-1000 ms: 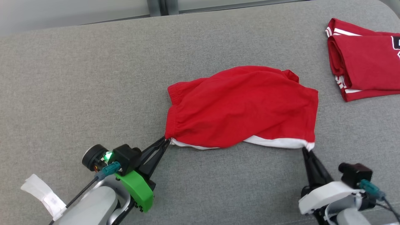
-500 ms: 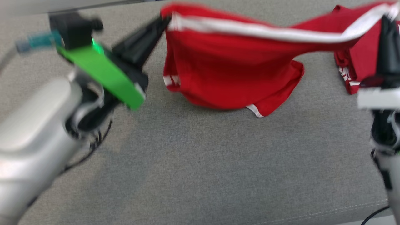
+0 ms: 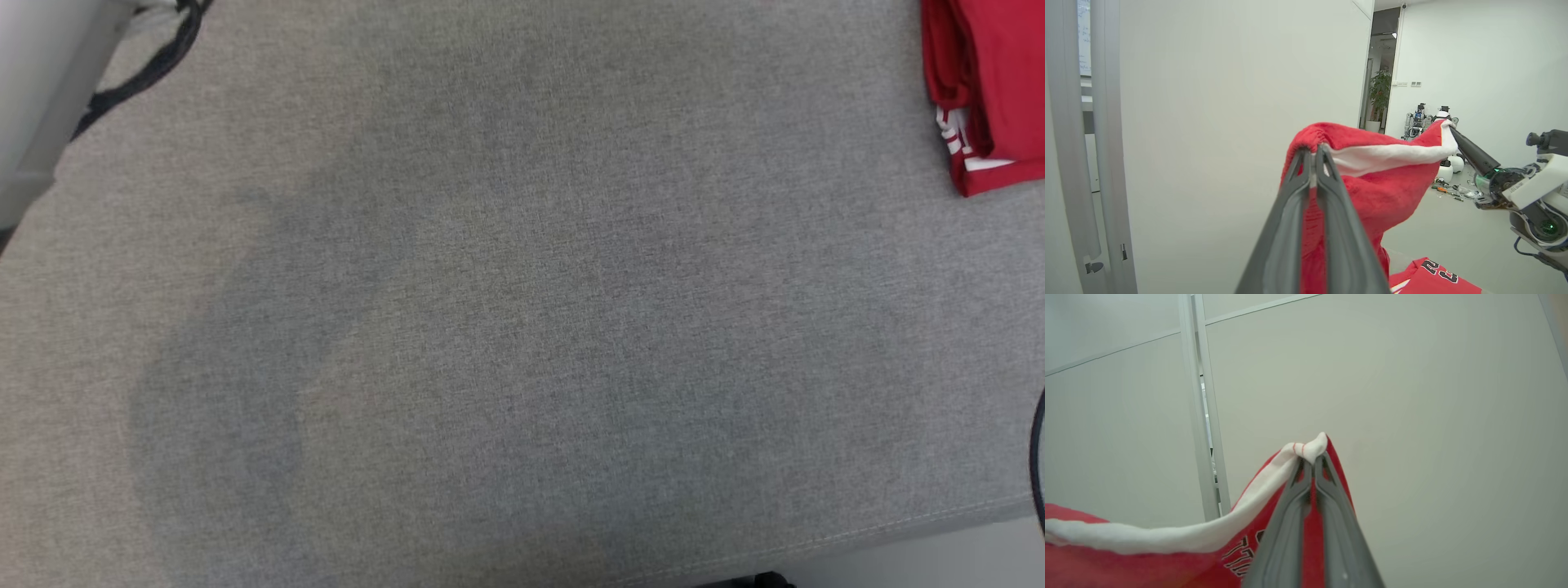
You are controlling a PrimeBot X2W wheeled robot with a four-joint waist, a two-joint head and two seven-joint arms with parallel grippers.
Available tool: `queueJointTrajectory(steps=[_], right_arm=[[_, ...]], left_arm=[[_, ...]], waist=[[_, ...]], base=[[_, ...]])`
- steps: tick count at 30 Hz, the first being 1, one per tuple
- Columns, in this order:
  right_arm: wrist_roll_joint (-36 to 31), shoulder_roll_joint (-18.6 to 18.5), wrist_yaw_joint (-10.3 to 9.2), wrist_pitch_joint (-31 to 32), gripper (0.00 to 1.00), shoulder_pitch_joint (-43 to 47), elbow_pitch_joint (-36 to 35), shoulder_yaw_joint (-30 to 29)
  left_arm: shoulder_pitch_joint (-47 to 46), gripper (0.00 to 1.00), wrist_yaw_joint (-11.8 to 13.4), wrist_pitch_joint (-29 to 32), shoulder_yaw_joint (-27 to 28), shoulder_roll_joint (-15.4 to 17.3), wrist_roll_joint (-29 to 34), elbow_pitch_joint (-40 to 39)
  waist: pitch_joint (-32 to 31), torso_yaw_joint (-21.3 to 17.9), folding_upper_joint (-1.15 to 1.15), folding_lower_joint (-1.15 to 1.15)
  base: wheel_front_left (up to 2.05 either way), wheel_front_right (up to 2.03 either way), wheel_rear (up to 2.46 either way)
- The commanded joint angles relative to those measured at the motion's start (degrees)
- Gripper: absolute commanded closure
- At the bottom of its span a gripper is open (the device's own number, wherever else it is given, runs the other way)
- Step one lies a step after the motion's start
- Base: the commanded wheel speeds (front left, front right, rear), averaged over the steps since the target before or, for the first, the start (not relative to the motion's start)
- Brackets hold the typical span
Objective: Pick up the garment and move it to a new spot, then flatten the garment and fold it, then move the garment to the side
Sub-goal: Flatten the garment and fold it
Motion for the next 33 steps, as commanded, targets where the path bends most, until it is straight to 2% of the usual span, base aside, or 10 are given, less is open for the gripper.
queueJointTrajectory(steps=[1, 3, 7, 12, 16, 20, 26, 33], right_arm=[[-0.39, -0.71, -0.06, -0.12, 1.00, -0.20, -0.49, 0.10], [-0.36, -1.92, -0.06, -0.12, 1.00, 1.52, -1.56, 0.75], [0.34, -4.48, -0.06, -0.12, 1.00, 10.69, -3.44, 3.35], [3.22, -5.77, -0.05, -0.13, 1.00, 28.66, -5.34, 6.45], [7.65, -5.47, -0.05, -0.13, 1.00, 40.82, -8.22, 6.77], [11.88, -6.86, -0.05, 0.76, 1.00, 51.50, -11.36, 6.16], [16.28, -8.80, -0.07, 4.28, 1.00, 63.88, -15.52, 4.71], [19.22, -10.74, -0.09, 9.02, 1.00, 76.46, -22.04, 0.39]], left_arm=[[-0.53, 1.00, -0.01, -1.92, -0.66, -0.08, -0.38, 0.19], [0.30, 1.00, -0.01, -4.35, -2.43, 0.38, -1.74, -0.93], [7.12, 1.00, -0.01, -6.21, -8.24, 3.77, -4.95, -3.78], [20.38, 1.00, -0.01, -8.19, -16.65, 9.22, -7.19, -7.69], [30.50, 1.00, -0.01, -9.21, -20.33, 13.42, -6.85, -10.94], [40.67, 1.00, -0.01, -9.62, -20.94, 16.20, -4.69, -13.80], [55.54, 1.00, 0.65, -9.55, -17.02, 17.08, -1.92, -17.32], [66.43, 1.00, 3.80, -9.52, -16.38, 19.92, -0.68, -24.05]], waist=[[2.13, -0.55, 0.00, -0.01], [2.27, -0.31, 0.00, -0.01], [2.38, 0.29, 0.00, -0.01], [1.70, 0.73, 0.00, -0.01], [-0.02, 0.48, 0.00, -0.01], [-2.86, 0.20, 0.00, -0.01], [-8.15, 0.48, 0.00, -0.01], [-13.08, 2.05, 0.00, -0.01]], base=[[0.00, 0.00, 0.00], [0.00, 0.00, 0.00], [0.00, 0.00, 0.00], [0.00, 0.00, 0.00], [0.00, 0.00, 0.00], [0.00, 0.00, 0.00], [0.00, 0.00, 0.00], [0.00, 0.00, 0.00]])
